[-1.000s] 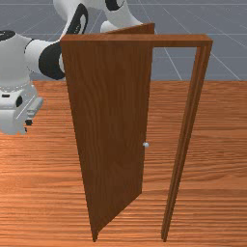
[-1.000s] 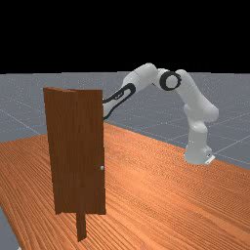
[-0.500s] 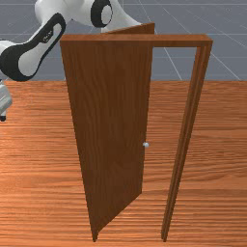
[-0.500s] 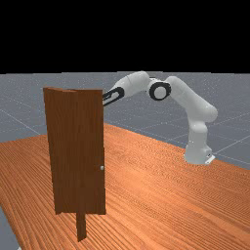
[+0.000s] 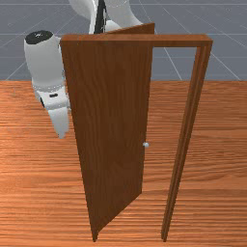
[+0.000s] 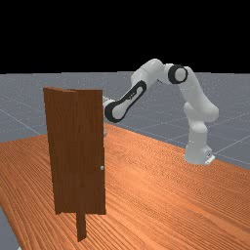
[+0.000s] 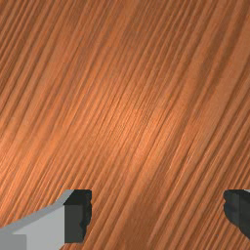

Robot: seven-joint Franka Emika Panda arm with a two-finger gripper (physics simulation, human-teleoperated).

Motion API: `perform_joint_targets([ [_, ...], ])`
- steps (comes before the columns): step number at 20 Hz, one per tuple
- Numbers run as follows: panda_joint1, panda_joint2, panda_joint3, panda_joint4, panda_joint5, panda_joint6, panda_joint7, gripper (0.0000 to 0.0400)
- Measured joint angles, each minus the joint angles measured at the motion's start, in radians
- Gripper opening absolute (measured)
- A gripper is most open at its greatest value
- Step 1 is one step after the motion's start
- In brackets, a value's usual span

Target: Close the door

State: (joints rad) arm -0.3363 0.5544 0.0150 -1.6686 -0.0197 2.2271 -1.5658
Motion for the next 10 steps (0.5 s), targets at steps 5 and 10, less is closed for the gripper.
perform_joint_targets([
  [5, 0.216, -0.06, 0.0, -0.088, 0.006, 0.024, 0.434, 0.04],
  [10, 0.242, 0.124, -0.014, 0.225, 0.015, -0.104, 0.539, 0.04],
])
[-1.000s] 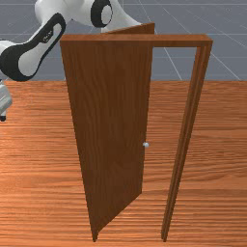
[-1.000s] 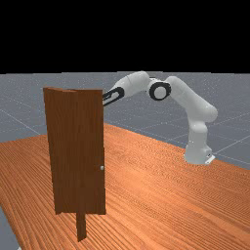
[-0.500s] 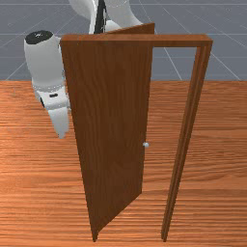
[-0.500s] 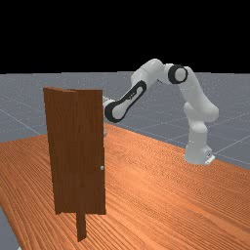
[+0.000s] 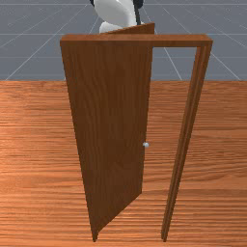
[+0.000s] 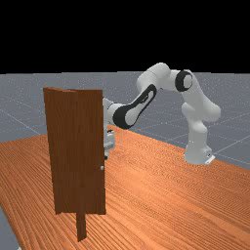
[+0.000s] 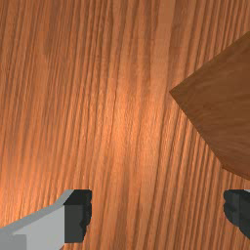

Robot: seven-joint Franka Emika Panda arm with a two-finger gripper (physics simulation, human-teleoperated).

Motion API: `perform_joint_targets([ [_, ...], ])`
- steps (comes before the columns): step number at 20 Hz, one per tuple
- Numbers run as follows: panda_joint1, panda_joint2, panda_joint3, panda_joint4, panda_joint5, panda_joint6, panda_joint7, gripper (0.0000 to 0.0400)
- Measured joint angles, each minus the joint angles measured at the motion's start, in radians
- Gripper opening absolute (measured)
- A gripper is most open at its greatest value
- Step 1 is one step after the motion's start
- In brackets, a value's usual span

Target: Close the door

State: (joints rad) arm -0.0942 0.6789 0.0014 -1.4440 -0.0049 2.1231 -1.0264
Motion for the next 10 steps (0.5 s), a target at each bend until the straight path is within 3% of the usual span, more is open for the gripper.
perform_joint_targets([
  [1, 0.0, 0.0, 0.0, 0.0, 0.0, 0.0, 0.0, 0.04],
  [2, -0.008, 0.148, 0.021, 0.274, -0.021, -0.126, -0.143, 0.04],
  [3, 0.003, 0.158, 0.002, 0.281, -0.002, -0.125, -0.007, 0.04],
  [6, 0.003, 0.159, 0.002, 0.28, -0.002, -0.125, -0.007, 0.04],
  [7, -0.013, 0.154, 0.041, 0.269, -0.043, -0.12, -0.228, 0.04],
  [10, 0.074, 0.16, 0.088, 0.274, -0.09, -0.117, -0.314, 0.04],
])
